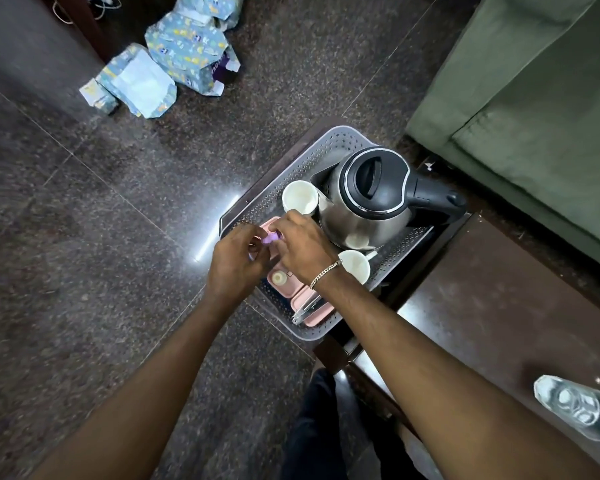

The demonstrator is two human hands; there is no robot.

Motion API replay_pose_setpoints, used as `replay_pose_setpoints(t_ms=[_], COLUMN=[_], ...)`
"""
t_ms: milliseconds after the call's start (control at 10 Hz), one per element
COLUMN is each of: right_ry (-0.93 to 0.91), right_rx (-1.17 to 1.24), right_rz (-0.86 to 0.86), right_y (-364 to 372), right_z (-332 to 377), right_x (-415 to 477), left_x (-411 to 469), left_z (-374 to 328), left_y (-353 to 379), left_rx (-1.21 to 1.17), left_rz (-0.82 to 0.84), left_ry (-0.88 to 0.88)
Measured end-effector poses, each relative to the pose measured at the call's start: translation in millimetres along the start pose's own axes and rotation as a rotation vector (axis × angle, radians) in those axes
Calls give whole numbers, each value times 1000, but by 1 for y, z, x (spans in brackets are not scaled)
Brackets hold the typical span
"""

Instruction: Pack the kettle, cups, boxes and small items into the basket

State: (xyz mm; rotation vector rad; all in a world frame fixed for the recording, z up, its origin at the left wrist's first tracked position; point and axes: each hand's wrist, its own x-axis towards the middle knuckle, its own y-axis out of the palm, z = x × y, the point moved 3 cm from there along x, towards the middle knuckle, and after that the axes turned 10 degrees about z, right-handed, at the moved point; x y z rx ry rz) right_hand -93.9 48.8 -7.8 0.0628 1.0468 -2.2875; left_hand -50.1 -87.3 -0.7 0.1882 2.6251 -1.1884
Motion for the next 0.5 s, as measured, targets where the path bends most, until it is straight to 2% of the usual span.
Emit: replay_pose_setpoints(t_ms=[100,300,500], right_ry=[-36,-80,-131], right_rx=[50,-7,20], right_rz=[-12,6,-83], right_y=[-3,1,-2], right_z=[8,15,8], right_x=[-1,0,-15], left_x=[-1,-6,-10], left_z=[2,10,15], left_y=[2,5,3], left_rx=[39,35,16], left_rz=[15,-20,-78], left_ry=[-18,0,23])
